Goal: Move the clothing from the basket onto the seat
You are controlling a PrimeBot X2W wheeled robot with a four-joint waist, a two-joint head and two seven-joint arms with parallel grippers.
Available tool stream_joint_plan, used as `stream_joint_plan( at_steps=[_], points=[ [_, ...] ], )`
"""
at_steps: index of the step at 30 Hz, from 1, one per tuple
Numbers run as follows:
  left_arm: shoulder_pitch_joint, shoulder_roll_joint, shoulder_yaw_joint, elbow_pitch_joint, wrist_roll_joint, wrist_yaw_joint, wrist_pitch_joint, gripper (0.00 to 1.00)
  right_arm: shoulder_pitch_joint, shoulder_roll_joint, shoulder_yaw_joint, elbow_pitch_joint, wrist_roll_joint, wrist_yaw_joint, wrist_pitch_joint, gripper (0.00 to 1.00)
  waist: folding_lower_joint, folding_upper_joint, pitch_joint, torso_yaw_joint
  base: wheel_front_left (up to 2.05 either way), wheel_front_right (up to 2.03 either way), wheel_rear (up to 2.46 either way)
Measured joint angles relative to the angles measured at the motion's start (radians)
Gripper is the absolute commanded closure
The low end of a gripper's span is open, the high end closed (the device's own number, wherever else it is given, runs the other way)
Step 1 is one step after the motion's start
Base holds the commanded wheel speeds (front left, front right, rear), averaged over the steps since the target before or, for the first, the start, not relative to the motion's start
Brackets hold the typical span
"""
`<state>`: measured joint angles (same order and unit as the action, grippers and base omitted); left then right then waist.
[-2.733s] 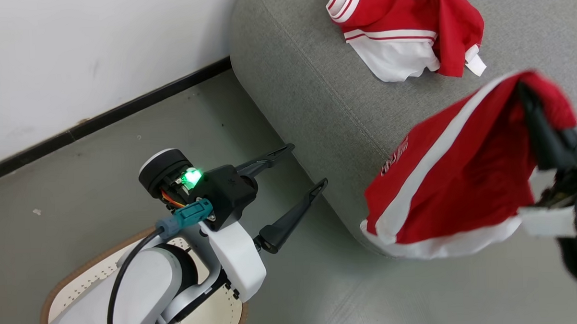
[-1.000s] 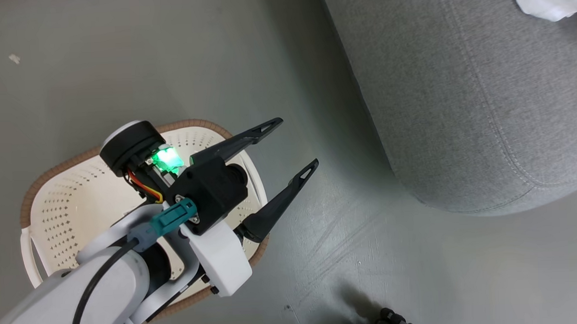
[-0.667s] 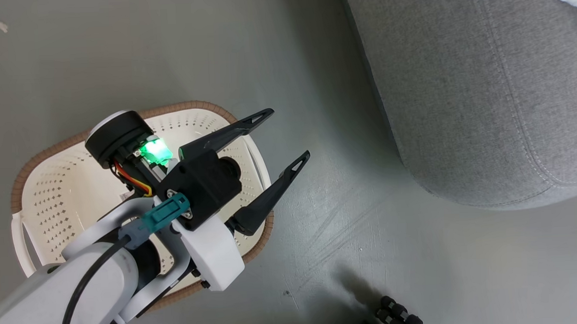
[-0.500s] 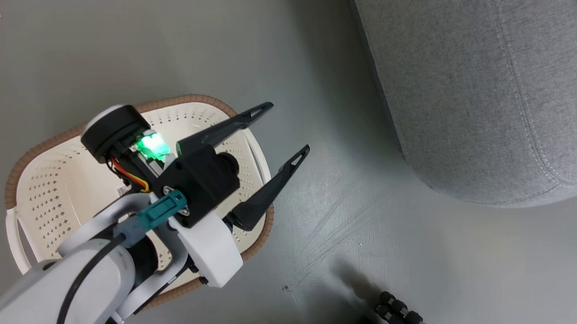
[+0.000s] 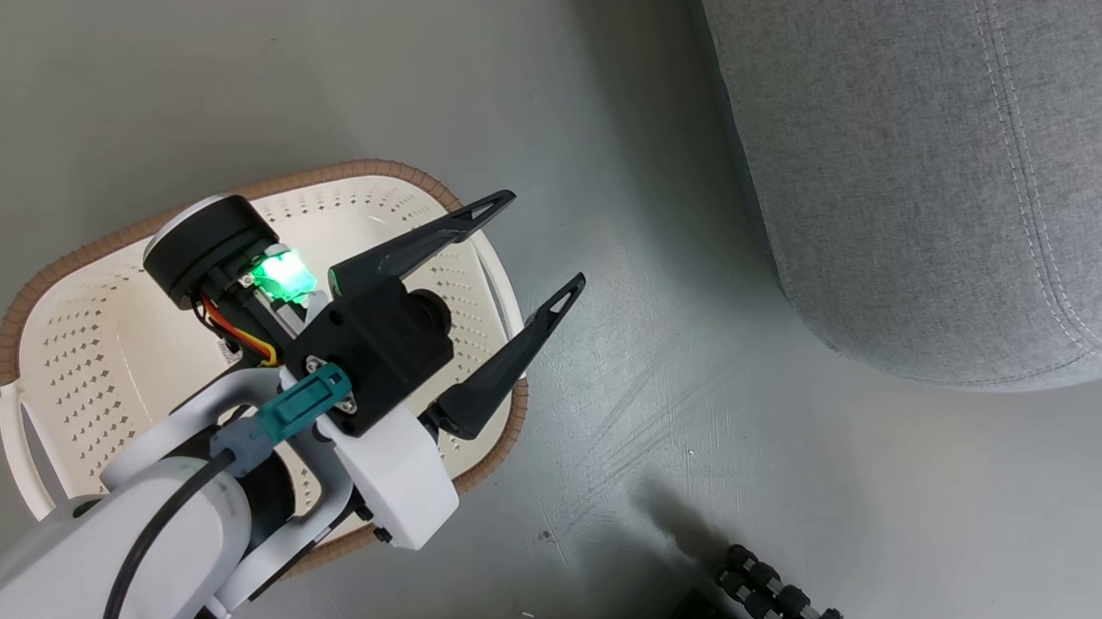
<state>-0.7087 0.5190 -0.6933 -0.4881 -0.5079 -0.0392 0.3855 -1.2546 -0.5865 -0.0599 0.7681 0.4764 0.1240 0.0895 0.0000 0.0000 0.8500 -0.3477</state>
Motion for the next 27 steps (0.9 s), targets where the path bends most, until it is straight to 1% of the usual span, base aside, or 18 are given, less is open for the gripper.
stream_joint_plan(
  at_steps=[8,9,10,11,12,13,14,23,27],
  points=[
    [0.0,0.0,-0.001,0.002,0.0,0.0,-0.01,0.0,-0.016,0.029,-0.028,0.056,-0.031,0.0,0.0,1.0,0.0,0.0,-0.003,0.008,0.0,0.0,0.0],
    [0.0,0.0,-0.001,0.004,0.0,0.0,-0.01,0.0,-0.022,0.036,-0.035,0.062,-0.03,0.0,0.0,0.93,0.0,0.0,-0.004,0.008,0.0,0.0,0.0],
    [0.0,0.0,-0.001,0.006,0.0,0.0,-0.01,0.0,-0.027,0.044,-0.041,0.065,-0.03,0.0,0.0,0.71,0.0,0.0,-0.006,0.008,0.0,0.0,0.0],
    [0.0,0.0,0.0,0.007,0.0,0.0,-0.011,0.0,-0.031,0.051,-0.044,0.07,-0.031,0.0,0.0,0.53,0.0,0.0,-0.007,0.007,0.0,0.0,0.0],
    [0.0,0.001,0.0,0.009,0.0,0.0,-0.014,0.0,-0.033,0.057,-0.047,0.074,-0.031,0.0,-0.001,0.32,0.0,0.0,-0.008,0.006,0.0,0.0,0.0],
    [0.0,0.001,0.0,0.01,0.0,0.0,-0.015,0.0,-0.037,0.062,-0.048,0.077,-0.032,0.0,-0.001,0.13,0.0,0.0,-0.01,0.005,0.0,0.0,0.0],
    [0.0,0.001,0.0,0.012,0.0,0.0,-0.018,0.0,-0.04,0.063,-0.05,0.077,-0.037,0.0,-0.002,0.0,0.0,0.0,-0.012,0.004,0.0,0.0,0.0],
    [0.001,0.005,0.005,0.022,0.0,0.0,-0.032,0.0,-0.037,0.054,-0.059,0.08,-0.108,0.0,-0.031,0.0,0.0,0.0,-0.035,-0.009,0.0,0.0,0.0],
    [0.004,0.006,0.01,0.025,0.0,0.001,-0.041,0.0,-0.003,0.051,-0.066,0.066,-0.135,0.0,-0.047,0.0,0.0001,0.0,-0.046,-0.013,0.0,0.0,0.0]
  ],
)
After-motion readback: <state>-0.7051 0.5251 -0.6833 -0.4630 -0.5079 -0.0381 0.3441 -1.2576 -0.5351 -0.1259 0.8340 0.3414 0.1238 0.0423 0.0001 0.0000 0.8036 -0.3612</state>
